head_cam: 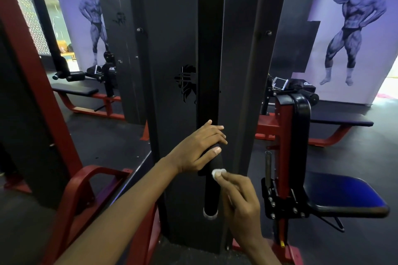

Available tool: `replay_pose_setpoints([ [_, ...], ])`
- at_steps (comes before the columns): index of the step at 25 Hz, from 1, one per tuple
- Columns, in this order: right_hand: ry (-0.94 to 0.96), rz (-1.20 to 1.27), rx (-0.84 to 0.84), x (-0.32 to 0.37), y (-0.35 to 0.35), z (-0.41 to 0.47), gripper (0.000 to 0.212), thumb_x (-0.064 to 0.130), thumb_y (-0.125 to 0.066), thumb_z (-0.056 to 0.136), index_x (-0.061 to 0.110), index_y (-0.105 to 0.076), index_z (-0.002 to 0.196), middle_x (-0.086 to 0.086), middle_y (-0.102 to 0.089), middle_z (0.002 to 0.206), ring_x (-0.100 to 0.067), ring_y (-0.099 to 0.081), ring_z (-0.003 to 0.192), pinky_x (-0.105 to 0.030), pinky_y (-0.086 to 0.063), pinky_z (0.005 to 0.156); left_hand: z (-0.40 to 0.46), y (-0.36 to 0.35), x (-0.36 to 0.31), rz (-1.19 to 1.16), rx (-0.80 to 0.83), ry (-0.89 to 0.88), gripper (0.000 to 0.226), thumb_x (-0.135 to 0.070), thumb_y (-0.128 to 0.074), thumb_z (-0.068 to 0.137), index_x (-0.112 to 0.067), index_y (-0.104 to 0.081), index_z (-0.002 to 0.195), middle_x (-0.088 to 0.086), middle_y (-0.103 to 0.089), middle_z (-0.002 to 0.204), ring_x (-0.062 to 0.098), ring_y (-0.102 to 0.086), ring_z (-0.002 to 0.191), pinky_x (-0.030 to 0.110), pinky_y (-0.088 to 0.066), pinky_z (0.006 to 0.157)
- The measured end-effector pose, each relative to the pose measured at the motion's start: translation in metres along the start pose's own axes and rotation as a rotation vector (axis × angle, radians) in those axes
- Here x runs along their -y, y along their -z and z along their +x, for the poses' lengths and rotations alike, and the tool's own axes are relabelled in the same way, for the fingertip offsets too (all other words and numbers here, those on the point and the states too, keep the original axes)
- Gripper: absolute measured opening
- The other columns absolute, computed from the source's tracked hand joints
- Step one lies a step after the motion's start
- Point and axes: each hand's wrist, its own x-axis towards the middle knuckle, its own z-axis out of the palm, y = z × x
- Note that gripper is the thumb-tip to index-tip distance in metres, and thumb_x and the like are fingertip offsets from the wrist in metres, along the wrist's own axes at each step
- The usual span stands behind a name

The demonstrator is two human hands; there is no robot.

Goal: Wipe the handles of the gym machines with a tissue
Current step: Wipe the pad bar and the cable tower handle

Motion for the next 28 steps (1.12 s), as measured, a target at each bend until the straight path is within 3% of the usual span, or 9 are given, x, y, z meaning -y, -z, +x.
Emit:
replay_pose_setpoints([
  [4, -0.004, -0.027, 0.032, -0.001, -0.007, -0.027, 0.018, 0.012, -0.058, 0.085, 0.006, -0.071, 0.096, -0.004, -0.064, 0.096, -0.009, -0.055, 0.086, -0.015, -0.046, 0.076, -0.004, -0.004, 0.0, 0.016, -0.065, 0.018, 0.043, -0.031, -0.032, 0.096, -0.009, -0.054, 0.125, 0.005, -0.05, 0.135, 0.011, -0.027, 0.14, 0.033, -0.011, 0.119],
  [8, -0.062, -0.004, 0.144, -0.001, -0.01, -0.052, 0.026, 0.024, -0.051, 0.093, 0.009, -0.073, 0.087, 0.003, -0.062, 0.091, -0.005, -0.054, 0.082, -0.018, -0.047, 0.072, -0.004, -0.002, -0.005, 0.068, -0.091, 0.025, 0.052, -0.031, -0.032, 0.096, -0.006, -0.038, 0.141, 0.007, -0.026, 0.154, 0.017, -0.012, 0.146, 0.036, -0.009, 0.12],
  [11, -0.067, -0.035, 0.311, -0.011, -0.01, -0.07, 0.01, 0.02, -0.061, 0.081, 0.017, -0.07, 0.085, 0.015, -0.051, 0.093, 0.001, -0.05, 0.081, -0.015, -0.046, 0.07, -0.004, 0.001, -0.008, 0.175, -0.114, 0.087, 0.068, -0.039, -0.033, 0.094, -0.004, -0.013, 0.149, 0.009, 0.001, 0.159, 0.021, 0.004, 0.147, 0.041, -0.004, 0.12],
  [13, -0.167, 0.0, 0.352, -0.012, -0.003, -0.069, 0.026, 0.007, -0.074, 0.069, 0.024, -0.068, 0.087, 0.02, -0.051, 0.097, 0.006, -0.052, 0.086, -0.012, -0.046, 0.076, -0.004, 0.003, -0.009, 0.216, -0.119, 0.14, 0.077, -0.044, -0.034, 0.093, -0.001, -0.002, 0.149, 0.01, 0.012, 0.158, 0.022, 0.011, 0.146, 0.04, 0.0, 0.12],
  [16, -0.424, 0.124, 0.139, -0.002, 0.014, -0.03, 0.04, -0.013, -0.073, 0.066, 0.022, -0.067, 0.086, 0.014, -0.059, 0.094, 0.005, -0.058, 0.089, -0.006, -0.043, 0.077, -0.005, 0.004, -0.008, 0.252, -0.093, 0.141, 0.078, -0.044, -0.034, 0.093, -0.001, -0.001, 0.149, 0.01, 0.013, 0.158, 0.022, 0.012, 0.146, 0.04, -0.002, 0.12],
  [19, -0.473, 0.257, -0.032, 0.009, 0.018, 0.022, 0.029, -0.007, -0.066, 0.079, 0.016, -0.067, 0.096, 0.012, -0.065, 0.097, 0.003, -0.061, 0.093, -0.006, -0.045, 0.076, -0.005, 0.003, -0.007, 0.255, -0.08, 0.141, 0.076, -0.044, -0.032, 0.093, -0.002, -0.001, 0.149, 0.008, 0.012, 0.158, 0.021, 0.011, 0.146, 0.039, -0.003, 0.12],
  [22, -0.524, 0.374, 0.0, 0.017, 0.007, 0.031, 0.029, -0.005, -0.062, 0.082, 0.016, -0.067, 0.101, 0.011, -0.067, 0.099, 0.001, -0.062, 0.098, -0.009, -0.047, 0.082, -0.006, 0.002, -0.007, 0.248, -0.08, 0.142, 0.076, -0.044, -0.031, 0.093, -0.002, -0.002, 0.149, 0.008, 0.011, 0.158, 0.02, 0.01, 0.146, 0.037, -0.002, 0.12],
  [25, -0.6, 0.363, 0.033, 0.016, -0.001, 0.003, 0.038, -0.01, -0.065, 0.078, 0.025, -0.066, 0.091, 0.008, -0.067, 0.092, -0.001, -0.064, 0.092, -0.008, -0.047, 0.078, -0.007, 0.002, -0.007, 0.239, -0.096, 0.145, 0.075, -0.044, -0.03, 0.092, -0.002, -0.002, 0.149, 0.008, 0.011, 0.158, 0.019, 0.01, 0.146, 0.036, -0.001, 0.12],
  [28, -0.73, 0.292, 0.184, 0.013, -0.007, -0.035, 0.048, -0.01, -0.069, 0.074, 0.037, -0.065, 0.081, 0.009, -0.068, 0.088, 0.003, -0.063, 0.087, -0.007, -0.047, 0.077, -0.01, 0.003, -0.005, 0.23, -0.113, 0.145, 0.074, -0.043, -0.028, 0.092, -0.003, -0.003, 0.149, 0.008, 0.008, 0.158, 0.019, 0.009, 0.146, 0.036, -0.002, 0.12],
])
